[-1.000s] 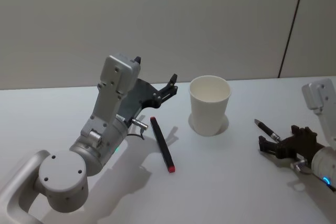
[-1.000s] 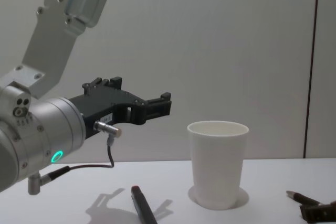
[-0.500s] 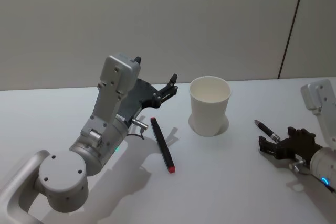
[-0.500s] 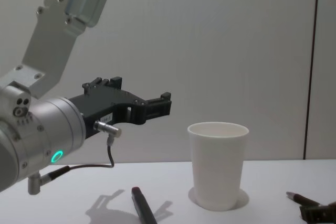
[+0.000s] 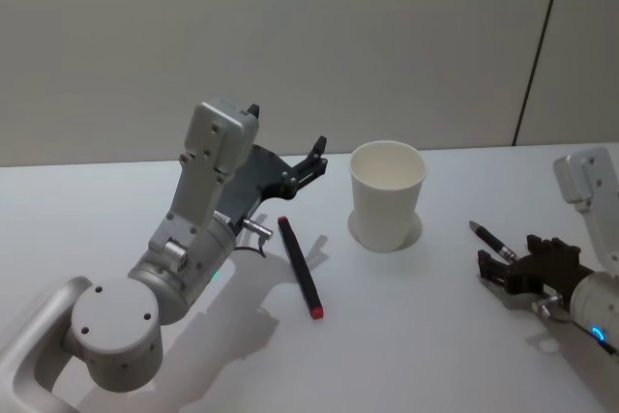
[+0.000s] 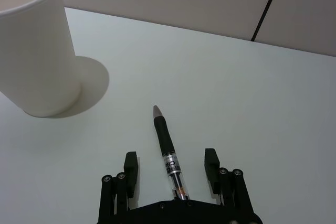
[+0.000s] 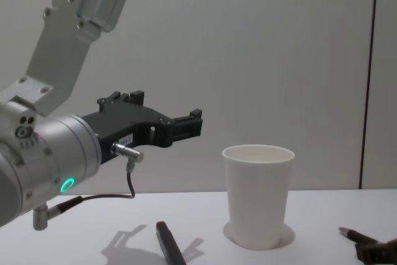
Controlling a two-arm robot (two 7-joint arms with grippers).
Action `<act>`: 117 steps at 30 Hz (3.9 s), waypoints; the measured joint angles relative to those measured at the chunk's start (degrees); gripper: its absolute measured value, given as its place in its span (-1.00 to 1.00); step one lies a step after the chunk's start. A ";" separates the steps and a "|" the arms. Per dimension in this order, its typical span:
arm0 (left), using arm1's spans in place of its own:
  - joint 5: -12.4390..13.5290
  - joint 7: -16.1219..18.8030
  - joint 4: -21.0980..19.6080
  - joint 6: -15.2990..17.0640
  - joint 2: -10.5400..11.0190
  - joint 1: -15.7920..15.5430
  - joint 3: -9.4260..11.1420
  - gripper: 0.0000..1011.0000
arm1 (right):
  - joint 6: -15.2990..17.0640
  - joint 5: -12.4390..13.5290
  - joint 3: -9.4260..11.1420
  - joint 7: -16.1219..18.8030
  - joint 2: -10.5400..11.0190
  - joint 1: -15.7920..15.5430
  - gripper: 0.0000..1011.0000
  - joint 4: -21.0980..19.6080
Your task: Place the pen into the pen holder.
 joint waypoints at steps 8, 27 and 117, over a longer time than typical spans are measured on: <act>0.00 0.00 0.00 0.00 0.00 0.00 0.00 0.98 | -0.17 -0.26 -0.01 0.25 -0.05 0.10 0.48 0.12; 0.00 0.00 0.00 0.00 0.00 0.00 0.00 0.98 | -0.53 -0.52 0.00 0.50 -0.18 0.16 0.23 0.25; 0.00 0.00 0.00 0.00 0.00 0.00 0.00 0.98 | -2.08 -0.41 0.92 -0.62 -0.93 -0.06 -0.73 0.88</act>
